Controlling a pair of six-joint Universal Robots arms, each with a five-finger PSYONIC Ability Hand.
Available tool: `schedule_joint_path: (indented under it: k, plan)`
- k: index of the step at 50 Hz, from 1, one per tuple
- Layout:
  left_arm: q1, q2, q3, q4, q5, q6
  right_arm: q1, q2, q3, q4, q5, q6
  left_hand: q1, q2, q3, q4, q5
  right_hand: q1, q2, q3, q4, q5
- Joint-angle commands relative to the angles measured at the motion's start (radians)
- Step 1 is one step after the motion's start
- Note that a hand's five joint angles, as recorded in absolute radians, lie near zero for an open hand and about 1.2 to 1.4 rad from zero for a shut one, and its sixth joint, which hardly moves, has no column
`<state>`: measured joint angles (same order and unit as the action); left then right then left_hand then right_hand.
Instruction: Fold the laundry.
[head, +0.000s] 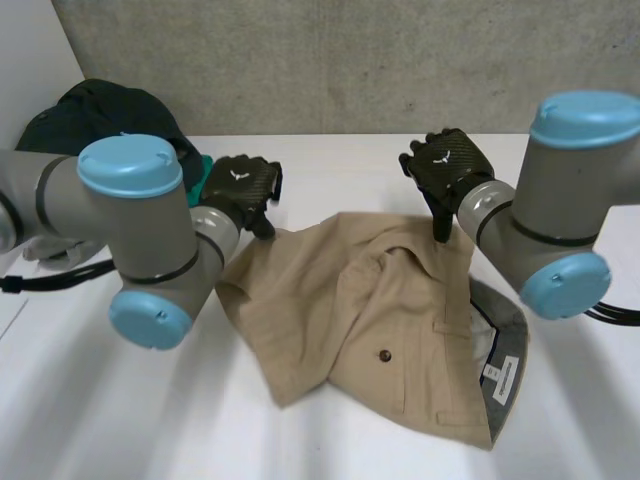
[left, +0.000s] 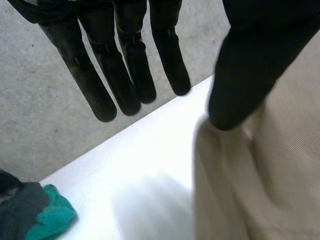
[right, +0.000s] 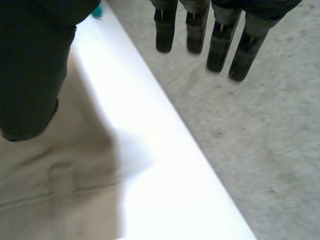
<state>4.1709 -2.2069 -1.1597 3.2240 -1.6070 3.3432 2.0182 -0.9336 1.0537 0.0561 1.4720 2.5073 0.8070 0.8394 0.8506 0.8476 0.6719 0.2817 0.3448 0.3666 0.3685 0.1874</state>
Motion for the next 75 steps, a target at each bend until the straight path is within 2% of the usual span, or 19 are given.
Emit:
schedule_joint_path:
  k: [1,7,10,14,18,24,32,35,37,38,39,40,41,45,52,56,60,68,75]
  plan:
    - [0.028,0.036,0.016,0.005,-0.044,0.056,0.007,-0.126,0.121,-0.159,0.024,0.056,-0.576,-0.608,-0.619,-0.617,-0.615,-0.107,-0.17,-0.192,-0.194,-0.187]
    - [0.021,0.286,-0.25,0.007,-0.042,0.05,-0.001,-0.266,0.206,-0.043,0.005,0.067,-0.544,-0.576,-0.587,-0.584,-0.583,-0.107,-0.17,-0.192,-0.194,-0.187]
    - [-0.004,0.381,-0.392,0.003,-0.045,0.044,-0.012,-0.268,0.195,0.114,-0.01,0.079,-0.526,-0.558,-0.57,-0.567,-0.565,-0.107,-0.17,-0.192,-0.194,-0.187]
    - [-0.081,0.429,-0.488,0.003,-0.047,0.01,-0.035,-0.225,0.175,0.18,-0.041,0.151,-0.526,-0.558,-0.57,-0.567,-0.565,-0.044,-0.107,-0.129,-0.131,-0.124]
    - [-0.139,0.417,-0.518,0.005,-0.048,-0.025,-0.039,-0.154,0.149,0.188,-0.087,0.249,-0.526,-0.558,-0.57,-0.567,-0.565,-0.044,-0.107,-0.129,-0.131,-0.124]
    - [-0.157,0.323,-0.502,0.017,-0.051,-0.027,-0.038,-0.051,0.134,0.179,-0.137,0.32,-0.523,-0.555,-0.567,-0.564,-0.563,-0.029,-0.092,-0.114,-0.116,-0.11]
    - [-0.153,0.109,-0.342,0.031,-0.186,-0.013,-0.027,0.108,0.077,0.127,-0.142,0.416,-0.506,-0.538,-0.549,-0.546,-0.545,0.129,0.065,0.044,0.042,0.048]
    - [-0.141,0.076,-0.316,0.033,-0.2,-0.002,-0.026,0.15,0.065,0.081,-0.134,0.424,-0.4,-0.432,-0.444,-0.441,-0.44,0.208,0.145,0.123,0.121,0.128]
    - [-0.134,0.059,-0.301,0.037,-0.2,0.007,-0.026,0.168,0.065,0.033,-0.131,0.424,-0.151,-0.184,-0.195,-0.192,-0.191,0.407,0.344,0.322,0.32,0.327]
    - [-0.132,0.044,-0.295,0.048,-0.2,0.007,-0.026,0.173,0.065,0.006,-0.128,0.427,0.181,0.149,0.138,0.141,0.142,0.681,0.618,0.596,0.594,0.601]
    - [-0.13,0.039,-0.295,0.054,-0.2,0.007,-0.026,0.171,0.065,-0.005,-0.125,0.427,0.35,0.318,0.307,0.31,0.311,0.867,0.804,0.782,0.78,0.787]
    - [-0.129,0.038,-0.295,0.057,-0.2,0.007,-0.024,0.167,0.065,-0.016,-0.124,0.426,0.5,0.468,0.456,0.459,0.461,1.093,1.03,1.008,1.006,1.013]
    - [-0.126,0.039,-0.295,0.063,-0.2,0.009,-0.023,0.153,0.065,-0.025,-0.122,0.426,0.588,0.556,0.545,0.548,0.549,1.114,1.051,1.029,1.028,1.034]
    - [-0.115,0.116,-0.291,0.066,-0.2,0.009,-0.024,0.043,0.086,-0.027,-0.124,0.409,0.589,0.557,0.546,0.549,0.55,1.115,1.052,1.03,1.028,1.034]
    - [-0.077,0.387,-0.278,0.062,-0.188,0.033,-0.039,-0.226,0.13,0.039,-0.144,0.315,0.589,0.557,0.546,0.549,0.55,1.115,1.052,1.03,1.028,1.034]
    - [-0.058,0.539,-0.264,0.048,-0.128,0.067,-0.064,-0.379,0.117,0.195,-0.165,0.194,0.589,0.557,0.546,0.549,0.55,1.115,1.052,1.03,1.028,1.034]
    - [-0.043,0.605,-0.268,0.019,-0.056,0.07,-0.09,-0.464,0.111,0.275,-0.171,0.133,0.589,0.557,0.546,0.549,0.55,1.115,1.052,1.03,1.028,1.034]
    - [0.005,0.573,-0.302,-0.035,-0.021,0.059,-0.088,-0.469,0.138,0.286,-0.199,0.13,0.589,0.557,0.546,0.549,0.55,1.115,1.052,1.03,1.028,1.034]
    - [-0.005,0.5,-0.293,-0.036,-0.019,0.061,-0.082,-0.317,0.131,0.284,-0.199,0.117,0.589,0.557,0.546,0.549,0.55,1.115,1.052,1.03,1.028,1.034]
